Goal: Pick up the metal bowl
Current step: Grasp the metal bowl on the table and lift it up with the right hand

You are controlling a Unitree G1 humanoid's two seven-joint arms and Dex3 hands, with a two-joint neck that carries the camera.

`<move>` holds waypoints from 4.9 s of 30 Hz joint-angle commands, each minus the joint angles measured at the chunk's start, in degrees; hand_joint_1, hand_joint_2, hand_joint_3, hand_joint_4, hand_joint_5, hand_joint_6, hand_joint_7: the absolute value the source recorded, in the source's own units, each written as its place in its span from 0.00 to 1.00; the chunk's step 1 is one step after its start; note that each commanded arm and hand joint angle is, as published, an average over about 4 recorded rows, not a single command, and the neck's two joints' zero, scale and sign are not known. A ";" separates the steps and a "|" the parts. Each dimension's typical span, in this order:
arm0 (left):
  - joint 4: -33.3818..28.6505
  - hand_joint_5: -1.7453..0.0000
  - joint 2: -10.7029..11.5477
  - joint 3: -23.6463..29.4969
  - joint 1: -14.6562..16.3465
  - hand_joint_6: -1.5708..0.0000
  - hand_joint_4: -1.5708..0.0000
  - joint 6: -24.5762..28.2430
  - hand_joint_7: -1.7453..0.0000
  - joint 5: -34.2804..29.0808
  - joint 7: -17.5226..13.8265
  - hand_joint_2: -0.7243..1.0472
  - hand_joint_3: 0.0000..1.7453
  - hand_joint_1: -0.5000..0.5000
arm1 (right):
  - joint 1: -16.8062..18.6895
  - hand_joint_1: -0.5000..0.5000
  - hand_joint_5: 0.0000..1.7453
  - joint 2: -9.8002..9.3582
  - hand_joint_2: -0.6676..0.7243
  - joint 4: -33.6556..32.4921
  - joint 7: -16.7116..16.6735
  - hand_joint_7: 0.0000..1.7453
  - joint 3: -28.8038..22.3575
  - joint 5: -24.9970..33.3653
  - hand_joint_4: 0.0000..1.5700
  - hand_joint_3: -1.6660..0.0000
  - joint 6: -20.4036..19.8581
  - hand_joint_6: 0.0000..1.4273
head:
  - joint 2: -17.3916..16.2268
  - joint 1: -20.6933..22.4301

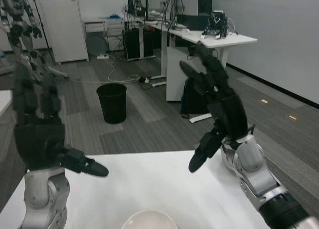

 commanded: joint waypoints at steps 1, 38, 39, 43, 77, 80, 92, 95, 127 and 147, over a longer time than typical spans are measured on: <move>-3.27 1.00 1.59 0.12 1.44 1.00 1.00 7.81 1.00 0.03 -4.39 0.00 0.00 0.00 | 0.80 0.04 0.00 -0.42 0.92 -3.97 3.06 0.00 -2.34 -1.27 0.00 1.00 5.37 0.00 | 0.07 -1.74; 3.17 1.00 1.50 -0.34 -2.03 1.00 1.00 10.08 1.00 -3.39 -7.33 0.00 0.01 0.00 | 10.62 0.04 0.00 -3.48 0.91 -24.09 26.86 0.04 -27.98 -42.97 0.00 1.00 46.57 0.00 | -5.05 -25.35; 3.19 1.00 1.48 -0.29 -2.03 1.00 1.00 10.03 1.00 -3.39 -7.33 0.00 0.00 0.00 | 8.97 0.04 0.00 -4.18 0.91 -21.19 26.92 0.04 -25.28 -44.18 0.00 1.00 46.26 0.00 | -5.02 -25.28; 3.14 1.00 1.37 -0.27 -1.98 1.00 1.00 9.92 1.00 -3.39 -7.33 0.00 0.00 0.00 | 3.44 0.04 0.00 -5.34 0.91 -12.41 26.92 0.04 -18.29 -48.29 0.00 1.00 44.75 0.00 | -5.13 -24.54; 3.14 1.00 1.28 -0.53 -1.15 1.00 1.00 9.88 1.00 -3.63 -7.33 0.00 0.00 0.00 | -5.92 0.04 0.00 -3.67 0.86 3.37 36.68 0.04 -6.76 -70.19 0.00 1.00 55.58 0.00 | -5.65 -24.59; 3.41 1.00 1.28 -0.56 -1.15 1.00 1.00 9.88 1.00 -3.70 -7.33 0.00 0.00 0.00 | -6.12 0.04 0.00 -3.63 0.86 5.55 36.35 0.04 -6.89 -70.17 0.00 1.00 54.86 0.00 | -5.65 -24.69; 4.44 1.00 0.97 -0.64 -1.43 1.00 1.00 9.90 1.00 -3.83 -7.33 0.00 0.00 0.00 | -6.61 0.04 0.00 -2.42 0.95 13.85 27.67 0.03 -8.65 -71.29 0.00 1.00 48.51 0.00 | -5.58 -24.47; 4.64 1.00 0.88 -0.75 -1.68 1.00 1.00 9.88 1.00 -3.83 -7.33 0.00 0.00 0.00 | -6.71 0.04 0.00 -2.05 0.95 15.59 25.69 0.01 -8.62 -72.24 0.00 1.00 47.91 0.00 | -5.67 -24.52; 6.57 1.00 0.58 -1.90 -2.86 1.00 1.00 9.84 1.00 -4.49 -7.42 0.00 0.00 0.00 | -8.65 0.04 0.00 -0.95 0.91 27.41 23.50 0.04 -3.35 -74.92 0.00 1.00 48.97 0.00 | -6.72 -24.97; 7.32 1.00 0.58 -1.85 -3.02 1.00 1.00 9.81 1.00 -4.84 -7.42 0.00 0.00 0.00 | -6.10 0.04 0.00 -0.58 0.91 14.91 26.81 0.04 -5.77 -76.19 0.00 1.00 50.79 0.00 | -6.69 -24.78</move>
